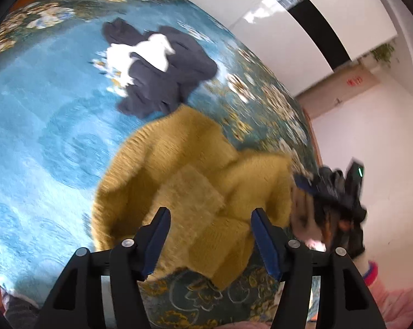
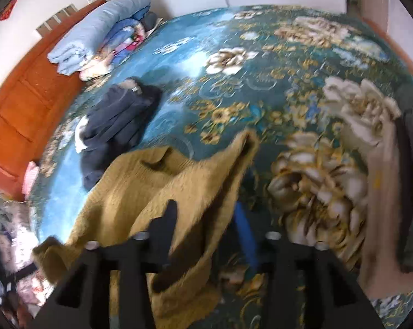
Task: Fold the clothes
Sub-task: 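Grasp the sweater with the left gripper while the right gripper holds another edge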
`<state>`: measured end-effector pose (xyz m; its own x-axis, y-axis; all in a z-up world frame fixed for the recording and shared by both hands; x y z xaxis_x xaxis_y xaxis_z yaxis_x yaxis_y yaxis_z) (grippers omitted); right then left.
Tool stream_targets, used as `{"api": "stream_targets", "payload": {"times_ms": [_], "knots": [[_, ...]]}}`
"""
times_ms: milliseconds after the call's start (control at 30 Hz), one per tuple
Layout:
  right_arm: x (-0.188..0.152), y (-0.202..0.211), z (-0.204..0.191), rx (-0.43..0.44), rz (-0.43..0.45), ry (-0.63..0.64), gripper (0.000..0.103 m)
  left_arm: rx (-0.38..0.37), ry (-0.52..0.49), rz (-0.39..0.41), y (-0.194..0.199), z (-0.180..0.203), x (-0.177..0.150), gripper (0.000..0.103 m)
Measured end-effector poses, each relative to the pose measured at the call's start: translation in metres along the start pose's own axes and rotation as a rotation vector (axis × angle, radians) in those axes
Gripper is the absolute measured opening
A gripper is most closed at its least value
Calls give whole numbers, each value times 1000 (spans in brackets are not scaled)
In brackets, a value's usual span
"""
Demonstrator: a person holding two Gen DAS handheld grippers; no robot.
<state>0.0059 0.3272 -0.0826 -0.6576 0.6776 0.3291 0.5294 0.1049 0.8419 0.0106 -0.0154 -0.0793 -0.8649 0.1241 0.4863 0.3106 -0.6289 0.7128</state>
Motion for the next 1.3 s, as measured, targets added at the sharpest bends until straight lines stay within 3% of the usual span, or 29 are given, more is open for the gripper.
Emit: {"api": "stream_targets", "payload": {"times_ms": [67,167,333,433,533,700,900,967,1033,1100,1300], "knots": [[-12,3,1,30,-30,13,49,25,47,13,2,-20,5,66],[-33,-2,1,68,-94,-3,61,86,125,3,-2,-58,8,67],[-69,-10,1,132,-201,-30,61,131,273,-73,-30,-108,-2,67],[-86,-21,-4,165,-268,-65,61,130,293,-144,-57,-114,-9,67],[-90,-31,-8,134,-271,-70,61,123,273,-195,-76,-111,-13,67],[-91,-42,-9,90,-267,-94,61,92,301,-215,-93,-108,-15,67],[-86,-43,-1,42,-261,-133,44,95,292,-234,-100,-105,-16,64],[-85,-42,0,27,-257,-130,35,100,292,-231,-99,-103,-17,57],[-83,-39,1,19,-250,-125,25,109,292,-232,-95,-103,-18,31],[-81,-37,0,18,-246,-120,19,123,279,-228,-92,-102,-20,20],[-70,-20,-8,52,-201,-107,13,124,230,-119,-64,-81,-14,13]]}}
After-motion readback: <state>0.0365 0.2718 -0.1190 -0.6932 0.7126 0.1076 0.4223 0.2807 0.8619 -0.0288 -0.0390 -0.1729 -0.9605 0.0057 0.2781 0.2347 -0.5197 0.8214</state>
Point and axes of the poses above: each gripper's, at about its wrist camera, not at the fingertips, and y roughly against the way its jaws point, z to its right, x to its top, the point moved 6 cm from there along -y, roughly the way its jaws point, and after that the axes turned 15 degrees about -y, right-handed, at the moved point
